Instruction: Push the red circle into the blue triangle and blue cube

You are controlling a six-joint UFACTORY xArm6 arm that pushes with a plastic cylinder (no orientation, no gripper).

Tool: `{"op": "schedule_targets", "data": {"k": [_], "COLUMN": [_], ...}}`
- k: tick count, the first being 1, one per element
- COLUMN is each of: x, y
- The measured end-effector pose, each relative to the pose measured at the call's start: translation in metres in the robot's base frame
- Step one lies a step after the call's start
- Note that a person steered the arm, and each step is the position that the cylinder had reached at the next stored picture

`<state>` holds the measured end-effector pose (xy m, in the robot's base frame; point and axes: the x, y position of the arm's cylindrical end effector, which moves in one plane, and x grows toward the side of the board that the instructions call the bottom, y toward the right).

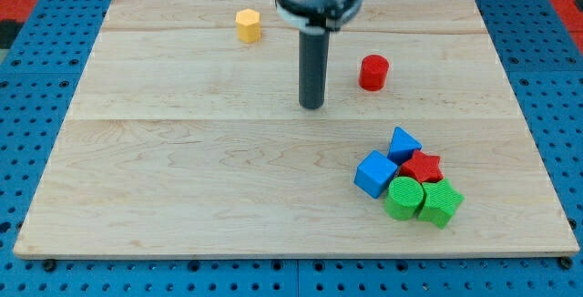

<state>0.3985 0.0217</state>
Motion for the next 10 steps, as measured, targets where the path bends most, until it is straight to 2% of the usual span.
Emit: {"op": "schedule_targets", "data": {"k": [1,2,5,6,7,10], "x": [-0.039,-0.051,-0.055,-0.036,-0.021,0.037], "y": [0.037,0.08,0.14,0.144,0.101,0.097]}}
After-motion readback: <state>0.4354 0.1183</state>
